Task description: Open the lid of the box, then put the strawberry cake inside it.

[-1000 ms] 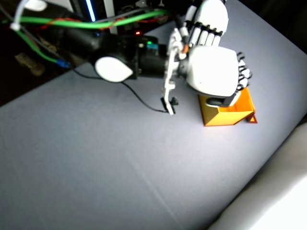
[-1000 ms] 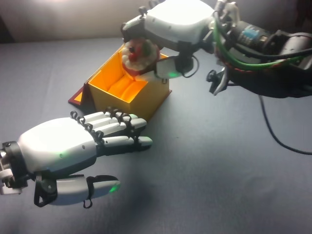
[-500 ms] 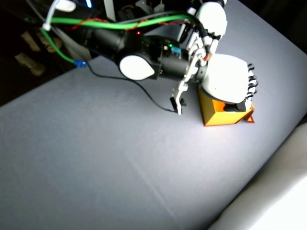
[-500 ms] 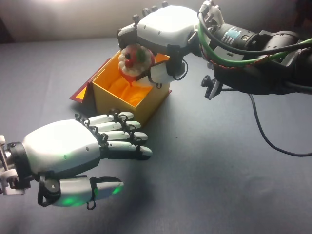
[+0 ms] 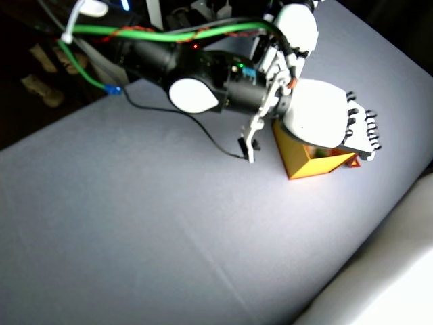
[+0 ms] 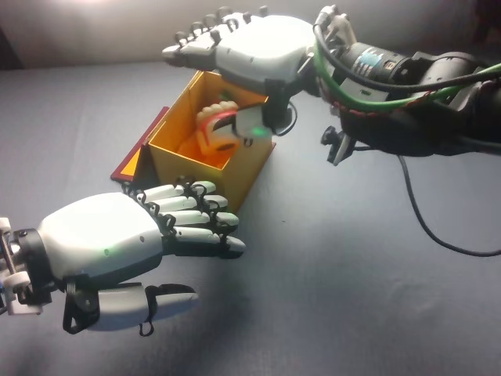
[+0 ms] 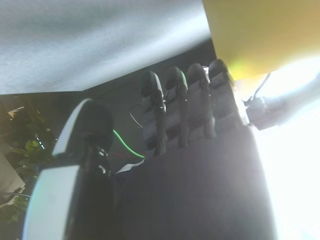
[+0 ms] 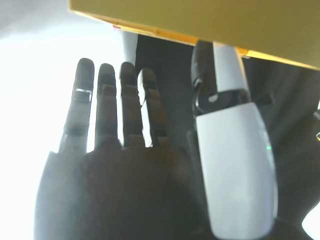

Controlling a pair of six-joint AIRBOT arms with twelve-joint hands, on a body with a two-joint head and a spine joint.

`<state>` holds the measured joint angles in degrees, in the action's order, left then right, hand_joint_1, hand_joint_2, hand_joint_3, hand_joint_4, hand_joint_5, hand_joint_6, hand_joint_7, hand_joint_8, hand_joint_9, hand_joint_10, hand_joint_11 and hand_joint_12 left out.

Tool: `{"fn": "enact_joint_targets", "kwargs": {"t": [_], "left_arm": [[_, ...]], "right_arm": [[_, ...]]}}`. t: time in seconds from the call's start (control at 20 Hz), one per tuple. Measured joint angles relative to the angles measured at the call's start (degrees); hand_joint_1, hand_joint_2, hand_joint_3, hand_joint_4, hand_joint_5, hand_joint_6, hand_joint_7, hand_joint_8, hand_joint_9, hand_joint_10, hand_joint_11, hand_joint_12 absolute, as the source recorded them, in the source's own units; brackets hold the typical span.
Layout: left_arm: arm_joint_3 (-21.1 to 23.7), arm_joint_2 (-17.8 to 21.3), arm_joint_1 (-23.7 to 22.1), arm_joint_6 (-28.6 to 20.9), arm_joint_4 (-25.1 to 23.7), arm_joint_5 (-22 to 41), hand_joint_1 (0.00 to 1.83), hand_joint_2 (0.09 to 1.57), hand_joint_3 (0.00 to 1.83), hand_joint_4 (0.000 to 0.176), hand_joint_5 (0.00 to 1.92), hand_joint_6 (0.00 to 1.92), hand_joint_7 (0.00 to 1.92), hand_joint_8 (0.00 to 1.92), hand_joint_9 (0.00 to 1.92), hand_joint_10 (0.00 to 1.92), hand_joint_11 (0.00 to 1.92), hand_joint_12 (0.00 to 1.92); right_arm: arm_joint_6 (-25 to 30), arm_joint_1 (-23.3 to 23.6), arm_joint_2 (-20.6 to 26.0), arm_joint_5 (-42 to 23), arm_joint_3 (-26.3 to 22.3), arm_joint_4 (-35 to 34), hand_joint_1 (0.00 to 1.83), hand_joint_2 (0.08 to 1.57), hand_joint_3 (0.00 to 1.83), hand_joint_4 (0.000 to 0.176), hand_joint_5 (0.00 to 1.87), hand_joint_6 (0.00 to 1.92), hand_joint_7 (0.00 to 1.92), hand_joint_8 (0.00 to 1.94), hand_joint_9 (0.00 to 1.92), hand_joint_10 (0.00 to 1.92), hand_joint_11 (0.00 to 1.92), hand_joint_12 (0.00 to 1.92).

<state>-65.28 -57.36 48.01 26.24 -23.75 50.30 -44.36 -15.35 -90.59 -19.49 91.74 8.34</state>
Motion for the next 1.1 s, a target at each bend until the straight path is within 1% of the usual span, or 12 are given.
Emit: {"fn": "enact_joint_targets", "kwargs": {"t": [0.25,0.3,0.35,0.4,0.55,0.6,0.7,0.75,0.85,0.95,1.05,1.1], "left_arm": [[0.61,0.04,0.42,0.35,1.95,0.79,0.48,1.43,0.0,0.0,0.45,0.07,0.23,0.0,0.08,0.04,0.0,0.31],[1.09,0.46,0.85,0.68,2.29,0.76,0.52,1.42,0.0,0.0,0.42,0.05,0.22,0.0,0.08,0.04,0.0,0.29],[1.07,0.5,1.09,0.94,2.16,0.81,0.51,1.43,0.0,0.0,0.41,0.04,0.22,0.0,0.08,0.03,0.0,0.29],[1.31,0.52,1.16,1.09,2.89,0.81,0.5,1.43,0.0,0.0,0.4,0.03,0.23,0.0,0.09,0.04,0.0,0.32],[2.62,2.21,1.64,2.58,4.74,1.9,0.39,1.46,0.0,0.01,0.29,0.0,0.16,0.0,0.07,0.02,0.0,0.04],[3.26,2.86,2.38,4.11,6.34,3.3,0.42,1.45,0.0,0.019,0.26,0.01,0.14,0.0,0.07,0.02,0.0,0.1],[3.98,4.04,3.89,5.9,8.61,5.18,0.39,1.46,0.0,0.031,0.21,0.01,0.1,0.0,0.07,0.01,0.0,0.26],[4.31,4.72,4.59,7.04,10.1,5.84,0.5,1.4,0.0,0.021,0.24,0.02,0.15,0.01,0.12,0.03,0.0,0.63],[5.16,6.21,5.97,9.64,14.21,8.07,0.51,1.38,0.0,0.004,0.21,0.0,0.14,0.0,0.14,0.03,0.0,0.9],[5.53,6.69,7.34,11.43,17.29,11.56,0.43,1.4,0.01,0.018,0.15,0.0,0.12,0.0,0.13,0.02,0.0,0.91],[6.43,7.02,8.31,13.25,19.45,14.69,0.39,1.4,0.0,0.031,0.08,0.0,0.03,0.0,0.04,0.0,0.0,0.7],[6.78,7.21,8.68,14.01,20.46,16.35,0.4,1.39,0.0,0.031,0.07,0.0,0.01,0.0,0.03,0.0,0.0,0.68]], "right_arm": [[0.63,0.24,7.06,-1.95,-7.69,2.86,0.59,1.29,0.01,0.0,0.03,0.0,0.01,0.0,0.04,0.0,0.0,0.9],[0.61,0.24,9.31,-3.1,-9.16,3.45,0.45,1.3,0.0,0.024,0.02,0.0,0.01,0.0,0.07,0.01,0.0,1.24],[0.61,0.24,11.04,-3.87,-10.36,3.63,0.4,1.29,0.0,0.014,0.04,0.0,0.0,0.0,0.07,0.02,0.0,1.56],[0.61,0.22,13.09,-4.44,-11.89,4.11,0.39,1.29,0.0,0.0,0.01,0.02,0.0,0.0,0.01,0.0,0.0,1.39],[0.61,0.22,18.36,-7.5,-17.35,5.55,0.21,1.24,0.0,0.051,0.0,0.0,0.0,0.0,0.08,0.05,0.0,1.64],[0.63,0.15,20.46,-9.14,-19.76,7.5,0.23,1.27,0.01,0.026,0.0,0.0,0.02,0.01,0.1,0.07,0.0,1.65],[0.68,-1.29,23.34,-12.92,-22.64,8.15,0.23,1.3,0.01,0.035,0.0,0.0,0.02,0.0,0.07,0.07,0.0,1.61],[0.68,-2.45,25.29,-14.51,-24.06,8.28,0.25,1.3,0.0,0.014,0.0,0.0,0.0,0.0,0.01,0.01,0.0,1.35],[0.7,-6.16,29.35,-17.86,-26.34,8.22,0.29,1.28,0.0,0.0,0.0,0.0,0.0,0.0,0.0,0.0,0.0,0.96],[0.63,-10.69,33.18,-22.32,-28.59,6.97,0.27,1.28,0.0,0.046,0.0,0.0,0.0,0.0,0.0,0.0,0.0,0.22],[0.61,-16.52,36.96,-28.0,-31.17,4.39,0.16,1.31,0.01,0.099,0.0,0.0,0.0,0.0,0.0,0.0,0.0,0.01],[0.59,-19.56,38.34,-30.99,-32.39,2.62,0.16,1.33,0.02,0.091,0.0,0.0,0.0,0.0,0.0,0.0,0.0,0.0]]}}
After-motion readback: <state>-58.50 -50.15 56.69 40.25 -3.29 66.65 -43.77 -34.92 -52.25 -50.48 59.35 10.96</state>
